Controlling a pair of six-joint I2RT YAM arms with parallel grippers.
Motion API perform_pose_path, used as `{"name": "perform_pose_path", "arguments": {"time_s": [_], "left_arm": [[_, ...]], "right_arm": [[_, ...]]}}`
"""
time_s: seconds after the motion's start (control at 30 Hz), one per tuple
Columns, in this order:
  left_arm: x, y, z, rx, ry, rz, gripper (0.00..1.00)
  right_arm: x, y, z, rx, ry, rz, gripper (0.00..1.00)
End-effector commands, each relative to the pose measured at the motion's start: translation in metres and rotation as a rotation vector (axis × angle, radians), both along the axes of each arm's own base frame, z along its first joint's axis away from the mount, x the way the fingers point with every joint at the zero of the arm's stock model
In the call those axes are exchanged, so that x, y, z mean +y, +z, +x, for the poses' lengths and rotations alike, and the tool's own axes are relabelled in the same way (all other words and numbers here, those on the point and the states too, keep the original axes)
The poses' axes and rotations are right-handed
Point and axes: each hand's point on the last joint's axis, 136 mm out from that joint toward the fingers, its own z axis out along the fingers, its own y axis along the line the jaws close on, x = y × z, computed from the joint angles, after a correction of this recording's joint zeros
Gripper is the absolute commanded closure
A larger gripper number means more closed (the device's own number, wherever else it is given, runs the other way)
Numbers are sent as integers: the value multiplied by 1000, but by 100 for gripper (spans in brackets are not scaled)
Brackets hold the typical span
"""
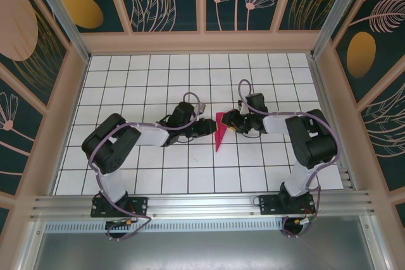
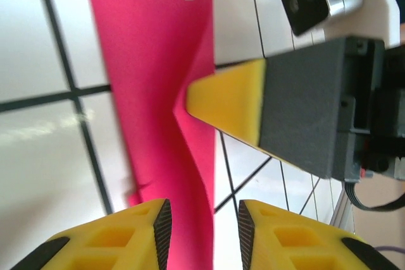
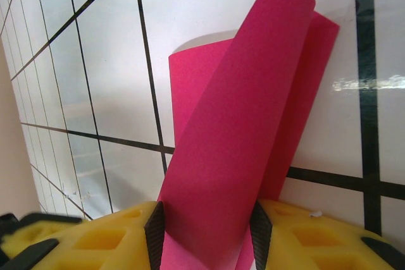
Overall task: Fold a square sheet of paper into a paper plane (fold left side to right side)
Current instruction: Fold the wing for the fifth time at the center of the table.
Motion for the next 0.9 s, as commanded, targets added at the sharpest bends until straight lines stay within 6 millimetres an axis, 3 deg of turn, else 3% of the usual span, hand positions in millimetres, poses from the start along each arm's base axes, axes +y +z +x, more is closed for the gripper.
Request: {"name": "perform_pose_path", "arguments": {"time_s": [0.0, 0.37, 0.87], "left_arm": [[5, 6, 6, 17, 12, -34, 65], [-17, 0, 13, 81, -32, -135, 74], [-26, -8, 18, 103, -44, -158, 74]], "right_arm": [[-8, -36, -6, 49, -14, -98, 56], [-7, -36, -7, 49, -10, -98, 56], [-7, -37, -8, 55, -5, -103, 56]]}}
